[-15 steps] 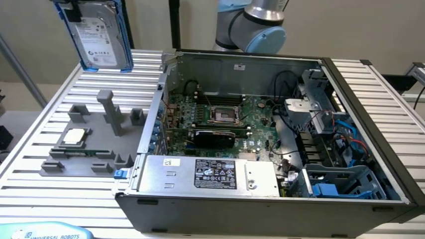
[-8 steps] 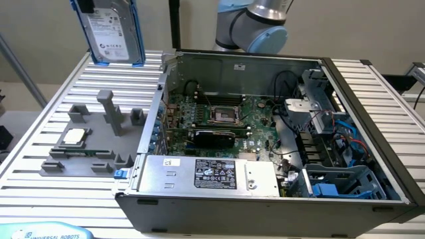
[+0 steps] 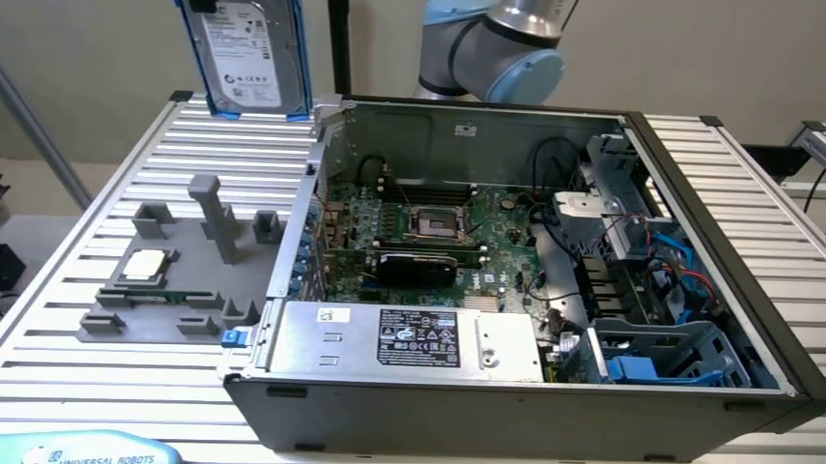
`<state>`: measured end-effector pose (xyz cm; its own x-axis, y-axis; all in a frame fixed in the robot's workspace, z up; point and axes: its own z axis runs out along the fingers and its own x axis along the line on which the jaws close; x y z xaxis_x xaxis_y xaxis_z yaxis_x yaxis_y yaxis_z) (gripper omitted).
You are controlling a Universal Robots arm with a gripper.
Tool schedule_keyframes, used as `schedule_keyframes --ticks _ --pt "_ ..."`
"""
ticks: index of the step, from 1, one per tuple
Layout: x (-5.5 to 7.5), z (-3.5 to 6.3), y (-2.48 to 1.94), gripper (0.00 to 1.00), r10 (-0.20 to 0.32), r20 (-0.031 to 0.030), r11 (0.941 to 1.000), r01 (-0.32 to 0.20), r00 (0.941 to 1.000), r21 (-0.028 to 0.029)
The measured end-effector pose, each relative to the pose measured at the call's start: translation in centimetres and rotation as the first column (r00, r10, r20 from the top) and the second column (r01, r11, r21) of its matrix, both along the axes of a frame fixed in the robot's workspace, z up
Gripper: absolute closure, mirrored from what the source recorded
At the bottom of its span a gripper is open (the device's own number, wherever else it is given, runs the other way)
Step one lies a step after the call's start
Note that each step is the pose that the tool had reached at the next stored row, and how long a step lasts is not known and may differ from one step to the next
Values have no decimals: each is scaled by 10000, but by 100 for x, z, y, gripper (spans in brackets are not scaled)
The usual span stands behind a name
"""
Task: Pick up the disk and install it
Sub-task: 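Pick up the disk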
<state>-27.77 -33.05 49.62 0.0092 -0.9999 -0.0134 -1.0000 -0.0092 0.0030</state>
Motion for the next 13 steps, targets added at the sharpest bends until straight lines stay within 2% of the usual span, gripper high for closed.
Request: schedule_keyframes --ticks 6,13 --pt "274 12 -48 67 1 1 10000 -1 10000 39" --pt "593 12 -127 67 2 1 10000 -2 10000 60"
